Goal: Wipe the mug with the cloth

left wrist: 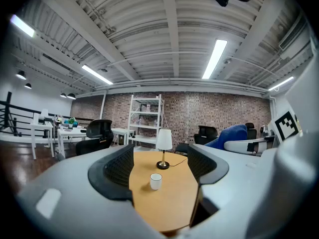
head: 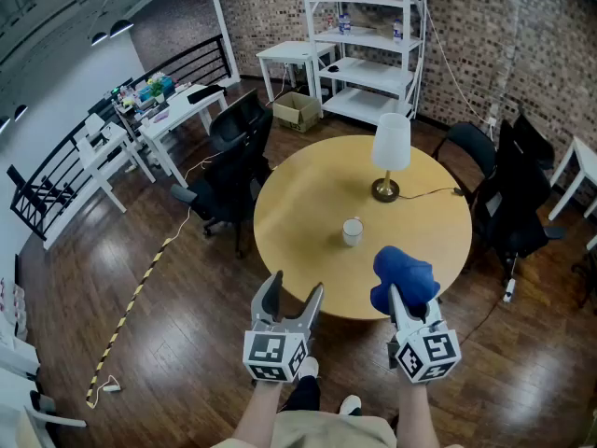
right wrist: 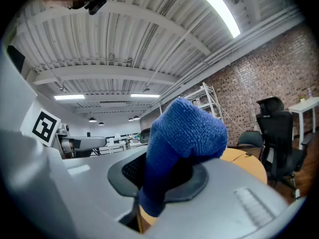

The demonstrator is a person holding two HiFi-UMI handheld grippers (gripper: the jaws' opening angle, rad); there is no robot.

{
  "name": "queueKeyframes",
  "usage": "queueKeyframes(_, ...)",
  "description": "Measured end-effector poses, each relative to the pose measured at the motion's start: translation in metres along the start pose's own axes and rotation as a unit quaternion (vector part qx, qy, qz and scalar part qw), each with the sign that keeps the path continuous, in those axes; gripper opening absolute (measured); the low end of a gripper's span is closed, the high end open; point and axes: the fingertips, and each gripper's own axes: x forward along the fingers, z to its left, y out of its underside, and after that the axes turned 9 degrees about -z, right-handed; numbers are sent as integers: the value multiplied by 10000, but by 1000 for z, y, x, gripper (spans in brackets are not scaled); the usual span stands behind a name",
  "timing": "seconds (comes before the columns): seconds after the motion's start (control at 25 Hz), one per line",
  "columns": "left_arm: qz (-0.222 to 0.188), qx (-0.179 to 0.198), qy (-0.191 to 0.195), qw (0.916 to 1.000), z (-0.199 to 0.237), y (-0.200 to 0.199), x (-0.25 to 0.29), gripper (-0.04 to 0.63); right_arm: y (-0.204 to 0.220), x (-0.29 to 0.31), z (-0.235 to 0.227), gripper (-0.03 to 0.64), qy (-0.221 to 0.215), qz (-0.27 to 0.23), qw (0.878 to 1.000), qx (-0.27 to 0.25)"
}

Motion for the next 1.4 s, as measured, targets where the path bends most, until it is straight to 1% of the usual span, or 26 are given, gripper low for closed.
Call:
queueKeyframes(0.2,11,-101,151,9998,42,-4,35,322,-3,45,14,71,-13,8,9998,-183)
queueKeyframes(0.32,-68,-110,262,9996,63,-13,60,322,-14,72,19,71,52,-82,9994,-327)
queueKeyframes(0.4,-110,-201,367,9991,76,-15,74,322,-17,90,23,71,70,-118,9990,-422)
queueKeyframes(0.56,104,-313,656,9973,102,0,89,322,-4,117,36,71,230,-4,9990,-395)
queueKeyframes(0.76,371,-528,732,9952,132,24,107,321,21,137,42,71,318,278,9985,-361)
queueKeyframes(0.88,491,-500,814,9942,133,35,119,321,35,144,27,71,437,403,9979,-252)
queueKeyframes(1.04,475,-513,858,9939,126,40,149,321,32,162,-7,71,525,344,9979,-151)
queueKeyframes(1.12,502,-492,793,9944,125,44,164,321,31,171,-26,72,535,355,9979,-75)
queueKeyframes(1.2,546,-496,716,9947,126,46,183,321,30,182,-45,72,426,367,9984,-4)
queueKeyframes(1.28,599,-543,687,9944,119,48,203,321,28,191,-65,71,226,381,9990,8)
queueKeyframes(1.4,813,-550,780,9921,97,61,228,321,36,198,-99,72,73,480,9987,160)
